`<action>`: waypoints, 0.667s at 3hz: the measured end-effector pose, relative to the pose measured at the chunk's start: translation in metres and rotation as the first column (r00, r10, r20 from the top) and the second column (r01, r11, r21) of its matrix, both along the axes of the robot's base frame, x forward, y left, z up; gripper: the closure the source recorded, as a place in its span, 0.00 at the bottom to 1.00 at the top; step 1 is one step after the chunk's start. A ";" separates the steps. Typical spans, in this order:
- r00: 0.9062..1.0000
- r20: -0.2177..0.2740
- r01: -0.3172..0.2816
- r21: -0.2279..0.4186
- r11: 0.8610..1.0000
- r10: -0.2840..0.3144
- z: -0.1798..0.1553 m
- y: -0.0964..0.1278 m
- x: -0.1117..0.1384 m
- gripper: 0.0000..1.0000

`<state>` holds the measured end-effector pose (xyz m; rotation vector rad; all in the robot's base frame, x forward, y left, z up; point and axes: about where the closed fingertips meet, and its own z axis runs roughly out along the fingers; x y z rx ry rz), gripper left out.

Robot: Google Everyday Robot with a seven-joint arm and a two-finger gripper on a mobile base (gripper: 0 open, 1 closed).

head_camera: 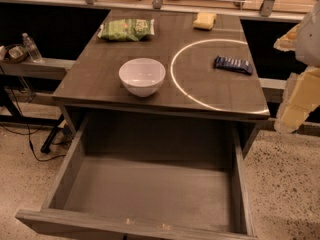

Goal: Place green jalapeno chip bag into top drawer

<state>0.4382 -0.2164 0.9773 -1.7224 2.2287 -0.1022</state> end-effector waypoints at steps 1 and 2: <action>1.000 0.000 0.000 0.000 1.000 0.000 0.000 0.000 0.000 0.00; 0.999 0.029 -0.040 0.033 0.999 0.039 -0.001 0.021 0.034 0.00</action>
Offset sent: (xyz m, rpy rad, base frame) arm 0.1068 0.0636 -0.0062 0.1055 -0.0740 0.1238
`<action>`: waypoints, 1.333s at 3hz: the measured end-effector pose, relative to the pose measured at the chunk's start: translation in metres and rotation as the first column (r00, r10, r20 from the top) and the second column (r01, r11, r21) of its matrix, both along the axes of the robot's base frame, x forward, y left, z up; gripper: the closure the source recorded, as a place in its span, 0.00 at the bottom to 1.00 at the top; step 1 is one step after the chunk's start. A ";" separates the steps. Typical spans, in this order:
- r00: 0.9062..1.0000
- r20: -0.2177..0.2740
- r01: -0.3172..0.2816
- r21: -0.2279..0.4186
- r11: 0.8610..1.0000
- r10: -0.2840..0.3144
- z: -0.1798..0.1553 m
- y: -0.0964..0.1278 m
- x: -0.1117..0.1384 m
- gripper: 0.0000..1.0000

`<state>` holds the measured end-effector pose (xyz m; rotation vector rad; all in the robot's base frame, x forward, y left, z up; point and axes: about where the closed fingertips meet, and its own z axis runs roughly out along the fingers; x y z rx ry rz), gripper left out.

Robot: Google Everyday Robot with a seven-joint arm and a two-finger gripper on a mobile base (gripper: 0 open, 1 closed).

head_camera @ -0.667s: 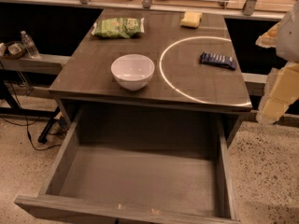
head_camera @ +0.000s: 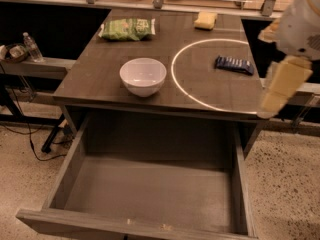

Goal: Place green jalapeno chip bag into top drawer

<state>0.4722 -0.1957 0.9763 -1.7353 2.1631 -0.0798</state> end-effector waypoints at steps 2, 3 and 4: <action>0.979 0.140 -0.167 0.154 0.974 0.146 0.006 0.115 0.150 0.00; 0.962 0.186 -0.240 0.237 0.941 0.199 0.014 0.175 0.202 0.00; 0.951 0.235 -0.260 0.267 0.928 0.199 0.035 0.188 0.217 0.00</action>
Offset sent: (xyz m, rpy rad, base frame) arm 0.2443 0.1944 0.0227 0.2924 -0.2258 0.2654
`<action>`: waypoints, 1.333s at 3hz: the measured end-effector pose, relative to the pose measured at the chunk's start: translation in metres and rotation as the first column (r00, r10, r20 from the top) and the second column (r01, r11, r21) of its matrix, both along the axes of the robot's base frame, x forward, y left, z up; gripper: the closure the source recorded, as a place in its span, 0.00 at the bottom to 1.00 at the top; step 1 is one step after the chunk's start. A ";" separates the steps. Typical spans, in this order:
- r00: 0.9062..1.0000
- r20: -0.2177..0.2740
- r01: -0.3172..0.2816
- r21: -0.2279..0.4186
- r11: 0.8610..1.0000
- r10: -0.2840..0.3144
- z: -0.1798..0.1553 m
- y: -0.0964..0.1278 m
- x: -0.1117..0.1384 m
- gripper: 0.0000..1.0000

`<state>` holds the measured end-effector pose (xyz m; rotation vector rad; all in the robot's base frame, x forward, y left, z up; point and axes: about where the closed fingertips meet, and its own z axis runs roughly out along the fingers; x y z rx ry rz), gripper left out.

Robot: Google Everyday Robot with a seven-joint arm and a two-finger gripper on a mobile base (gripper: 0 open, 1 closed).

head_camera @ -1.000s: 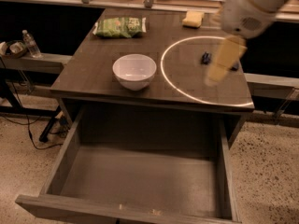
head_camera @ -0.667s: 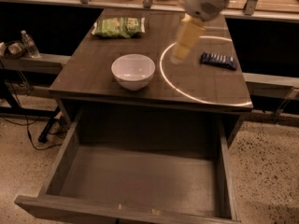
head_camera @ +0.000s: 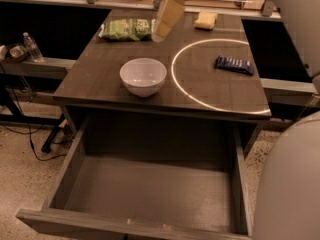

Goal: Place green jalapeno chip bag into top drawer

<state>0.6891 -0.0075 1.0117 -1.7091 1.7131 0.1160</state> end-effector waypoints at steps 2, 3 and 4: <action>1.000 0.001 0.028 0.021 0.999 -0.028 -0.004 0.000 0.006 0.00; 0.994 -0.022 0.109 0.147 0.983 -0.107 -0.030 0.026 0.049 0.00; 0.987 -0.069 0.157 0.254 0.954 -0.144 -0.058 0.051 0.092 0.00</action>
Offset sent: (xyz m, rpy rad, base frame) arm 0.0180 -0.0014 -0.0115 0.0745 -0.0112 -0.1041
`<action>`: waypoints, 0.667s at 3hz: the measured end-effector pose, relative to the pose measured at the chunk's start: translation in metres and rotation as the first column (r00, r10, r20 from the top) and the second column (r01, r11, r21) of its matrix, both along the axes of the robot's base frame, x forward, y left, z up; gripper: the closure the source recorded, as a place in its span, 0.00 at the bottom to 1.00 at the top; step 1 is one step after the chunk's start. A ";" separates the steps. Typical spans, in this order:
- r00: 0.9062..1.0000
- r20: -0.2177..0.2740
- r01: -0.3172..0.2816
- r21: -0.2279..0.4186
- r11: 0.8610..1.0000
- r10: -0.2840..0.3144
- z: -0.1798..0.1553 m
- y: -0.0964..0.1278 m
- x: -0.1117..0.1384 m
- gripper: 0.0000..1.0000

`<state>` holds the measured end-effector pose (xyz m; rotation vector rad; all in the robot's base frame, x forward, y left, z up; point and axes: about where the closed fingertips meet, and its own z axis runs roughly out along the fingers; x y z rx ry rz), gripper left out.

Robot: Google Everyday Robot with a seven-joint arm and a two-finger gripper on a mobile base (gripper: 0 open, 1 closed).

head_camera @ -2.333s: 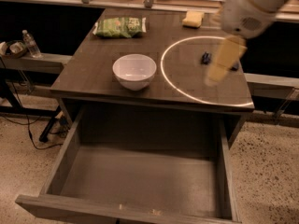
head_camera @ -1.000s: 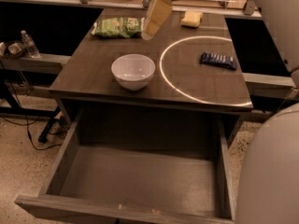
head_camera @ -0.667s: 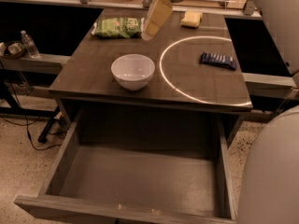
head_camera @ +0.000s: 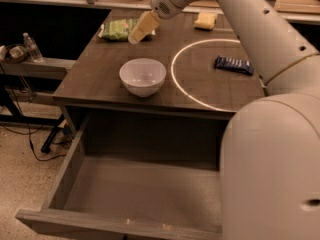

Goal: Place green jalapeno chip bag into top drawer

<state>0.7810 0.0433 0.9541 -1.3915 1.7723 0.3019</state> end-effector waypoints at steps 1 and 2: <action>0.998 -0.036 0.048 0.093 0.995 -0.045 -0.026 0.030 0.042 0.00; 0.975 -0.062 0.223 0.175 0.959 -0.215 -0.053 0.022 0.093 0.00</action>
Offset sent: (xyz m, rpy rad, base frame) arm 0.1309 0.0177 -0.0688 0.2808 0.0389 -0.3712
